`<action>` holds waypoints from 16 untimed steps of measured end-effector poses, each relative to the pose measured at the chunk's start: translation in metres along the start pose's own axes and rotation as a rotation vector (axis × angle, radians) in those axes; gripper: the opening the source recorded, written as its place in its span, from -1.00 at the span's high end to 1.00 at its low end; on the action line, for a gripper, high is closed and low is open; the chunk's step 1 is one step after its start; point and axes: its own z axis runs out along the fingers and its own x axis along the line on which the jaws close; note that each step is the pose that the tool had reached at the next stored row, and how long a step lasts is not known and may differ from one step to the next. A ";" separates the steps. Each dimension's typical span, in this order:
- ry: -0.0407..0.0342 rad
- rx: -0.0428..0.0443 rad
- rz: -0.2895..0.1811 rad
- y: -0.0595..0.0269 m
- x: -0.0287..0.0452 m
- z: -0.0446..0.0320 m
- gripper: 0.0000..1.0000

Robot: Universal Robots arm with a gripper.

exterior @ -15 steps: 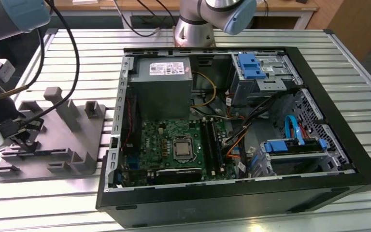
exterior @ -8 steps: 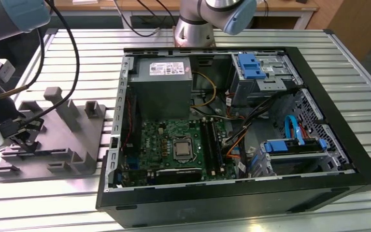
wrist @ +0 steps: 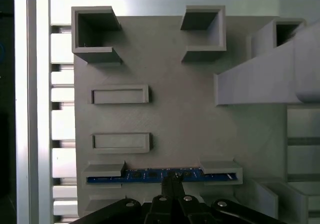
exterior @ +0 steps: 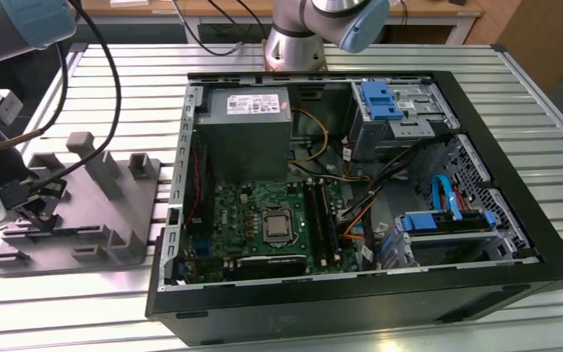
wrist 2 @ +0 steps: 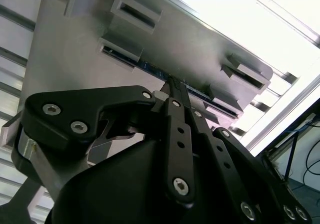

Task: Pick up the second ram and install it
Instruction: 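Pick up the second ram and move it above second insertion slot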

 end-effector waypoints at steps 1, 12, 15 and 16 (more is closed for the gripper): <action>0.0000 -0.0001 -0.003 0.0000 0.0000 0.0000 0.80; -0.0003 -0.0026 -0.097 0.0000 0.0000 0.0000 0.80; -0.0004 -0.0033 -0.126 0.0000 0.0000 0.0000 0.80; -0.0004 -0.0036 -0.135 0.0000 0.0000 0.0000 0.80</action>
